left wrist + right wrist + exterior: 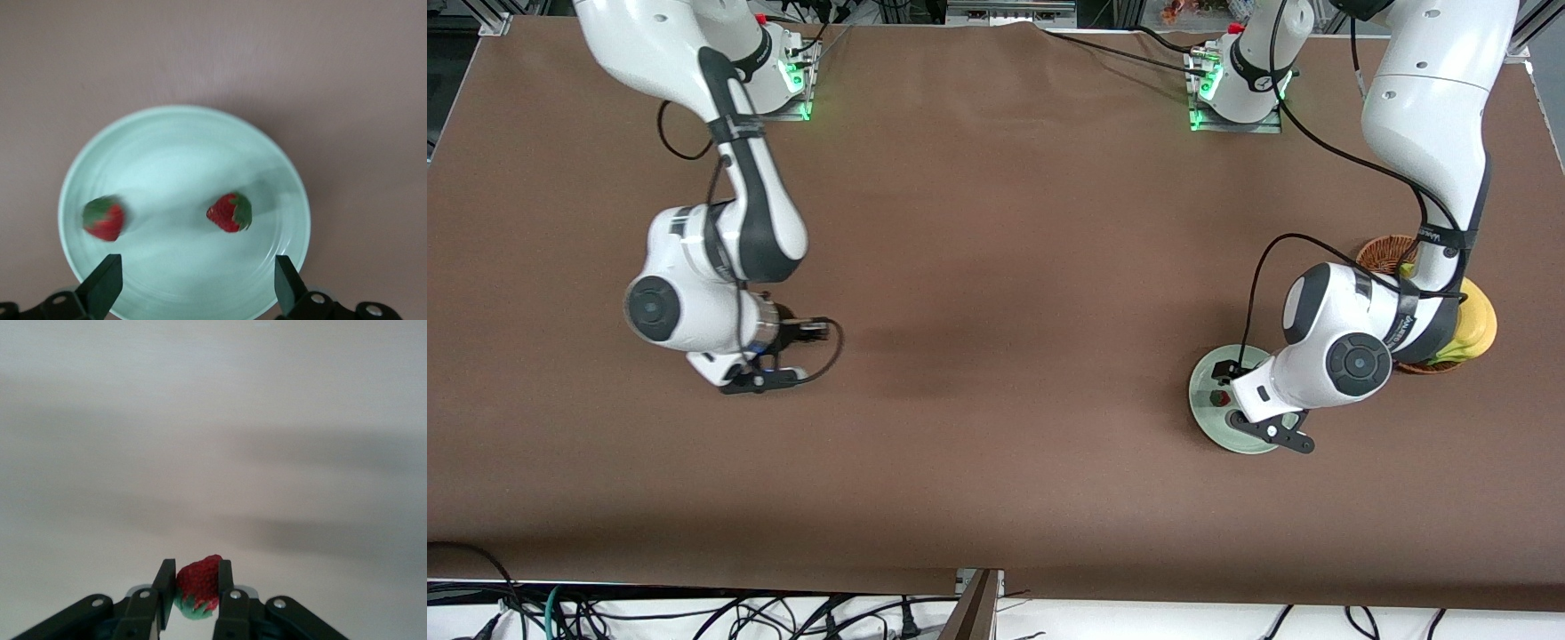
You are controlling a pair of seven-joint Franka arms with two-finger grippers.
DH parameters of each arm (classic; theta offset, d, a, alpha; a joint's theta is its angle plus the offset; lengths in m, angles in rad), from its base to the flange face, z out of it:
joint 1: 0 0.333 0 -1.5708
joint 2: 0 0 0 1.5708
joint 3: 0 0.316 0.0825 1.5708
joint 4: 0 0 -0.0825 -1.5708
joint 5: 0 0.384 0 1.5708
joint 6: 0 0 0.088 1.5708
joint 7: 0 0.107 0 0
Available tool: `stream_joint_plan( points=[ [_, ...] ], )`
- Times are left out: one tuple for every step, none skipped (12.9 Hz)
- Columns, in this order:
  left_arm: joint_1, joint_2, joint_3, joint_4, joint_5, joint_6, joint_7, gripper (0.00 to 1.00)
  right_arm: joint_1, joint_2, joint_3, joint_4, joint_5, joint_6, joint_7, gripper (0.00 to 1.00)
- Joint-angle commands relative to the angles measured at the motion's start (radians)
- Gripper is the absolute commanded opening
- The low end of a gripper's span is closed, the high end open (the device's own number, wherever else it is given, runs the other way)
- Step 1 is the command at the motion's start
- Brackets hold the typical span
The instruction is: Collect all strawberries into plate
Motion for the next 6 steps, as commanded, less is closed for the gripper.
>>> stream_joint_plan(
  points=[
    [-0.007, -0.045, -0.005, 0.028, -0.001, -0.062, 0.003, 1.0, -0.006, 0.116, 0.102, 0.18, 0.013, -0.02, 0.213, 0.17],
    [-0.007, -0.049, -0.005, 0.033, -0.001, -0.083, 0.003, 1.0, -0.006, 0.142, 0.145, 0.225, 0.011, -0.016, 0.288, 0.17],
    [-0.006, -0.051, -0.005, 0.038, -0.001, -0.113, 0.0, 1.0, -0.006, 0.168, 0.178, 0.263, 0.011, 0.003, 0.356, 0.17],
    [-0.006, -0.054, -0.006, 0.036, -0.003, -0.119, -0.021, 1.0, -0.006, 0.185, 0.211, 0.282, 0.013, 0.053, 0.414, 0.17],
    [-0.007, -0.054, -0.008, 0.036, -0.003, -0.122, -0.06, 1.0, -0.006, 0.197, 0.259, 0.287, 0.013, 0.135, 0.465, 0.17],
    [-0.012, -0.054, -0.009, 0.035, -0.007, -0.122, -0.102, 1.0, 0.006, 0.216, 0.309, 0.287, 0.011, 0.212, 0.526, 0.17]
  ],
)
